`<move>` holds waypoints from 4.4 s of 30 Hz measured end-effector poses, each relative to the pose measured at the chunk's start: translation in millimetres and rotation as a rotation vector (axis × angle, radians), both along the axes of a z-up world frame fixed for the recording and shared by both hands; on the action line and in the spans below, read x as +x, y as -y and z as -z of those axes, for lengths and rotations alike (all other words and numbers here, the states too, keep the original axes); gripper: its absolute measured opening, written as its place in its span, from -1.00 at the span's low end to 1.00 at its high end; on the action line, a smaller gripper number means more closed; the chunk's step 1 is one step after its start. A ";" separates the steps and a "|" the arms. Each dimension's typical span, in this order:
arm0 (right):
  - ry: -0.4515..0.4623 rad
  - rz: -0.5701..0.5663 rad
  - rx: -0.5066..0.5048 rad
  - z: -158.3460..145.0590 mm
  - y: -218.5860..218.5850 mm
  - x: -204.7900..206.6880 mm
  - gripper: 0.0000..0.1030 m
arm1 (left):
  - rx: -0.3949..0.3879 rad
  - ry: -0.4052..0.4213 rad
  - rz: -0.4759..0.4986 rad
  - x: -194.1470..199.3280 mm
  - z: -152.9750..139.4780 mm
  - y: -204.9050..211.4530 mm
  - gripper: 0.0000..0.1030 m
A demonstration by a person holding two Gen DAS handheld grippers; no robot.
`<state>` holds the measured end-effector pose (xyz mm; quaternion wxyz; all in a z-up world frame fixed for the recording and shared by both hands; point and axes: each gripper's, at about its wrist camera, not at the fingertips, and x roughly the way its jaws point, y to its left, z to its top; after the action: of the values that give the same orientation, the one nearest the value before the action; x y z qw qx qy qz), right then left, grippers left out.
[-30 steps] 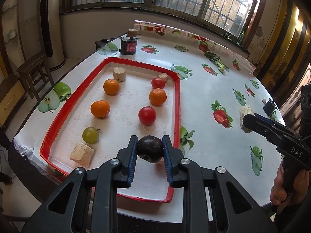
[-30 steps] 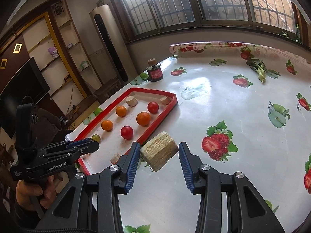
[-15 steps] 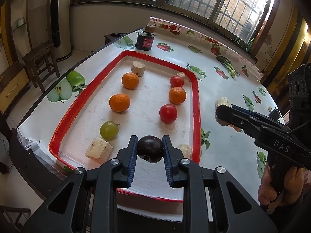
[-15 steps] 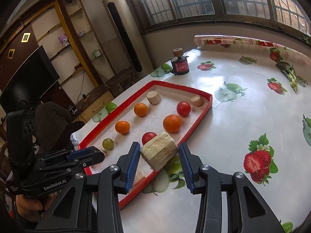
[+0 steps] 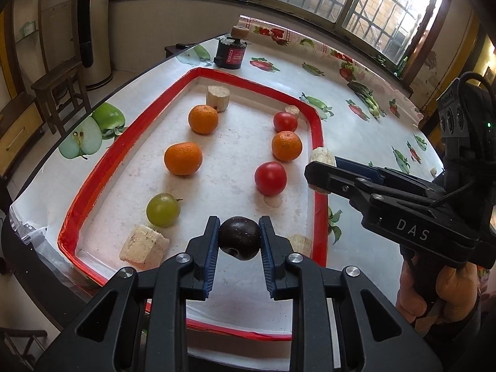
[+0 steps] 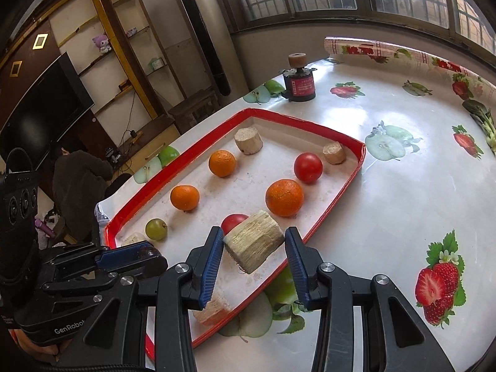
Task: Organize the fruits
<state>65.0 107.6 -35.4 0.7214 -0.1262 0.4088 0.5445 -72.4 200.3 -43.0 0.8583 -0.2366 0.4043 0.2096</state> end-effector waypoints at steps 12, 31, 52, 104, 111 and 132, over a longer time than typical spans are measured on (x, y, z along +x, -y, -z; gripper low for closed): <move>0.025 -0.012 -0.031 10.4 -9.5 3.1 -0.19 | -0.009 -0.032 0.001 11.9 13.2 -2.9 -0.56; 0.016 -0.038 -0.038 17.1 -18.9 3.6 -0.19 | -0.018 -0.043 -0.004 12.3 25.0 -4.3 -0.56; -0.008 -0.035 0.025 1.4 -4.4 7.5 0.08 | 0.006 -0.037 -0.025 3.9 16.3 2.6 -0.01; 0.227 -0.520 0.146 -44.9 87.1 -30.2 0.82 | 0.348 0.063 -0.010 -60.5 -37.5 82.8 0.53; 0.227 -0.516 0.134 -41.4 90.0 -29.3 0.82 | 0.346 0.075 0.025 -57.0 -39.9 91.6 0.53; 0.259 -0.536 0.147 -43.1 85.7 -39.5 0.82 | 0.383 0.081 0.006 -57.7 -42.7 91.2 0.53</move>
<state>25.4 21.9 7.7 0.6054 -0.2454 0.2252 0.7228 -130.1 109.1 -0.3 0.9039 -0.0758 0.3228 0.2702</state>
